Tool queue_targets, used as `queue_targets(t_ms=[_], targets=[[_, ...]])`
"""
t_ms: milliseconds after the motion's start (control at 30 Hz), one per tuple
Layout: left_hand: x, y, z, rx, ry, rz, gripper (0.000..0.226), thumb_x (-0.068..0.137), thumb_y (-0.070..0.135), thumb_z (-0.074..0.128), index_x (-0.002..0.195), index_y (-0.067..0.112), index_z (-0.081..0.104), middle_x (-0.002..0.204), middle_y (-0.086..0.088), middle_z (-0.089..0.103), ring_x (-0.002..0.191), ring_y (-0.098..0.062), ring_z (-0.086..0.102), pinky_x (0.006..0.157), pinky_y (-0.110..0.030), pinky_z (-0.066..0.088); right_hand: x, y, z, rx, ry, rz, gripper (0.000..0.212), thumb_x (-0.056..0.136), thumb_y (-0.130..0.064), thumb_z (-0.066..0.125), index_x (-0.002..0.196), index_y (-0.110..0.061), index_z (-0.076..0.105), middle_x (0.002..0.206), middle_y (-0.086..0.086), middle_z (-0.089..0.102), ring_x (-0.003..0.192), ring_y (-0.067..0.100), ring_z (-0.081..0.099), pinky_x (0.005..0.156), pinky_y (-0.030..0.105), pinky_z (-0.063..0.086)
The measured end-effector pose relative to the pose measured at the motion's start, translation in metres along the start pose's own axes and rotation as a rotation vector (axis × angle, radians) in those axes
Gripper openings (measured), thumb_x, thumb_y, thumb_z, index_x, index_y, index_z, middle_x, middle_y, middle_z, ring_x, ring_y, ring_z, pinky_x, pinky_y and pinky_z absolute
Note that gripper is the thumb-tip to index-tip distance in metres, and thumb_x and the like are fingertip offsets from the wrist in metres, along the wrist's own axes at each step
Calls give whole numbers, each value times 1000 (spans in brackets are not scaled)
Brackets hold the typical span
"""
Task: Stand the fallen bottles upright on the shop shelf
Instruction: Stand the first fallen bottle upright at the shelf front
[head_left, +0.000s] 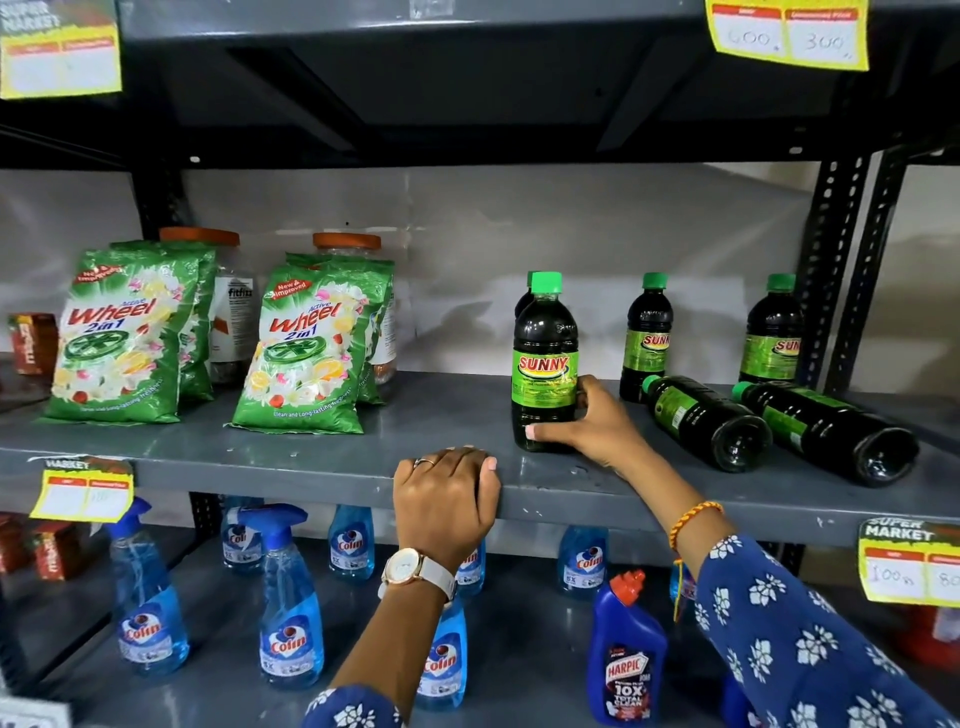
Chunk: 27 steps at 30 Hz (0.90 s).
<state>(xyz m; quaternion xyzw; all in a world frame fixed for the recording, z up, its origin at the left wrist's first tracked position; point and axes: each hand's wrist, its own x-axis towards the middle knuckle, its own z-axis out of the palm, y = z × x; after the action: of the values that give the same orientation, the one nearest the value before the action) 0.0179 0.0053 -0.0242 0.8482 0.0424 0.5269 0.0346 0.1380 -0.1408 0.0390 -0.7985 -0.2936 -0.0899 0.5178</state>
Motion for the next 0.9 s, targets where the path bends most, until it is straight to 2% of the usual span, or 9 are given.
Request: queue_targets(t_ms=[100, 267, 467, 533, 600, 767, 900], targets=[[0, 1, -2, -5, -9, 4, 38, 87, 30, 36, 74, 16, 69, 73, -1, 72, 63, -21, 64, 64, -31, 40, -2, -4, -2, -37, -3, 16, 63, 55, -30, 85, 107, -20, 50, 96, -6, 58, 86, 12, 55, 66, 23, 39], [0, 2, -5, 7, -37, 7, 39, 88, 31, 35, 76, 17, 69, 74, -1, 73, 64, -22, 64, 63, -32, 40, -20, -15, -9, -40, -70, 0, 48, 54, -34, 85, 88, -36, 51, 86, -17, 56, 76, -5, 52, 60, 15, 36], [0, 5, -8, 17, -47, 1, 39, 89, 29, 35, 75, 15, 69, 74, -4, 72, 66, -24, 65, 63, -33, 40, -42, -17, -14, -46, -73, -24, 58, 54, -38, 84, 102, -33, 51, 103, -9, 59, 96, 10, 56, 82, 26, 43], [-1, 6, -9, 15, -58, -9, 38, 88, 28, 35, 74, 15, 68, 74, -4, 72, 65, -25, 65, 63, -34, 41, -48, -19, -15, -34, -75, -39, 52, 55, -36, 84, 96, -37, 52, 98, -14, 60, 90, 0, 57, 77, 14, 42], [-1, 6, -9, 16, -62, -21, 38, 88, 28, 36, 74, 15, 68, 73, -4, 72, 66, -26, 64, 63, -35, 41, -52, -21, -17, -23, -73, -51, 44, 56, -33, 85, 86, -39, 53, 87, -25, 59, 77, -16, 52, 62, 0, 37], [-1, 6, -8, 30, -63, -32, 39, 88, 27, 35, 74, 15, 68, 72, -4, 72, 67, -25, 65, 63, -34, 39, -59, -24, -18, -1, -73, -79, 40, 57, -30, 85, 79, -42, 54, 80, -32, 55, 71, -26, 50, 58, -3, 35], [-2, 7, -11, 34, -84, -36, 39, 88, 27, 34, 75, 15, 68, 74, -4, 72, 68, -25, 65, 64, -34, 39, -59, -20, -18, 8, -86, -97, 39, 57, -32, 84, 81, -42, 54, 83, -31, 57, 74, -22, 52, 58, -3, 36]])
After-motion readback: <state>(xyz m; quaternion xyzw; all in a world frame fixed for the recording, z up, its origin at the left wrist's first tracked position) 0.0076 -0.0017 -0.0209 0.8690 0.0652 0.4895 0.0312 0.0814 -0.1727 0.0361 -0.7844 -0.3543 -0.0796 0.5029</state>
